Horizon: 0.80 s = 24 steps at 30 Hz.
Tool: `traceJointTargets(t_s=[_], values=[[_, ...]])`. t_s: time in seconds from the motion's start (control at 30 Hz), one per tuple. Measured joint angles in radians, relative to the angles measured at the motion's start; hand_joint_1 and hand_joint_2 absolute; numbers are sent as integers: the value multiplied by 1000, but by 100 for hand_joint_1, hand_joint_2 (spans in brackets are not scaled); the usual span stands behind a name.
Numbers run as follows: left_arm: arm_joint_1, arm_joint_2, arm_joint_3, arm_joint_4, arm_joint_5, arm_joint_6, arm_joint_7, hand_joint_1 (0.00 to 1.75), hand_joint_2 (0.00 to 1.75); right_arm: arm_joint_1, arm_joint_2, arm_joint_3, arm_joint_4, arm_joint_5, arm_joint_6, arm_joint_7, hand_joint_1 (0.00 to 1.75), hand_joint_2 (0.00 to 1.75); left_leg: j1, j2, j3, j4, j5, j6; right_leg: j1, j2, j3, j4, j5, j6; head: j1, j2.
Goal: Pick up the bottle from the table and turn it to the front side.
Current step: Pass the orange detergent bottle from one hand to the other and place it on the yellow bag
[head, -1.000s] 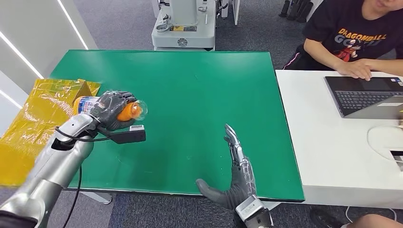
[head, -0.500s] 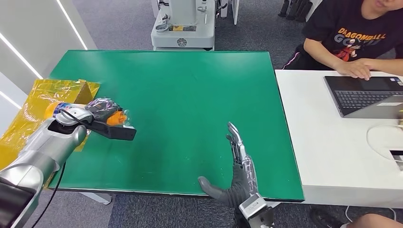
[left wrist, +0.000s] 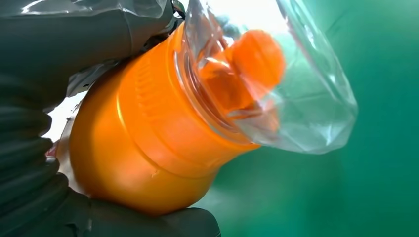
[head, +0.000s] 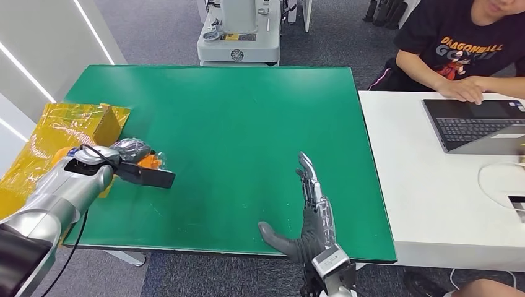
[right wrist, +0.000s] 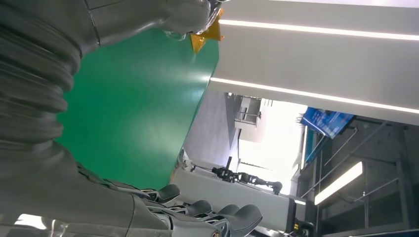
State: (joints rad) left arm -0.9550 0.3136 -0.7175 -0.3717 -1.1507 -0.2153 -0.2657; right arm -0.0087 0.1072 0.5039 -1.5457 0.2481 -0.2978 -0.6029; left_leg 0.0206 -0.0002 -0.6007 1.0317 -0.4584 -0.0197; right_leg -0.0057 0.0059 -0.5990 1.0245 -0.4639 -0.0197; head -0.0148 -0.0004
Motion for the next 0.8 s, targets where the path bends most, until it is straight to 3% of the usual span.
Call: traceJointTargets(t_s=[0.37, 0.5, 0.8], values=[[7, -5, -12, 43, -9, 18, 67, 169, 175, -12, 2, 0, 13, -6, 1, -2, 0, 175, 0, 0, 0, 0, 0, 0, 0, 0, 0, 0, 0, 0, 0, 0], [14, -9, -13, 54, 19, 32, 106, 0, 175, -21, 2, 2, 23, -8, -1, -4, 0, 175, 0, 0, 0, 0, 0, 0, 0, 0, 0, 0, 0, 0, 0, 0], [43, -2, -13, 70, -7, 52, 160, 0, 175, -33, 5, 8, 43, -16, -4, -5, 0, 175, 0, -1, 0, 0, 0, 0, 0, -1, 0, 0, 0, 0, 0, 0]])
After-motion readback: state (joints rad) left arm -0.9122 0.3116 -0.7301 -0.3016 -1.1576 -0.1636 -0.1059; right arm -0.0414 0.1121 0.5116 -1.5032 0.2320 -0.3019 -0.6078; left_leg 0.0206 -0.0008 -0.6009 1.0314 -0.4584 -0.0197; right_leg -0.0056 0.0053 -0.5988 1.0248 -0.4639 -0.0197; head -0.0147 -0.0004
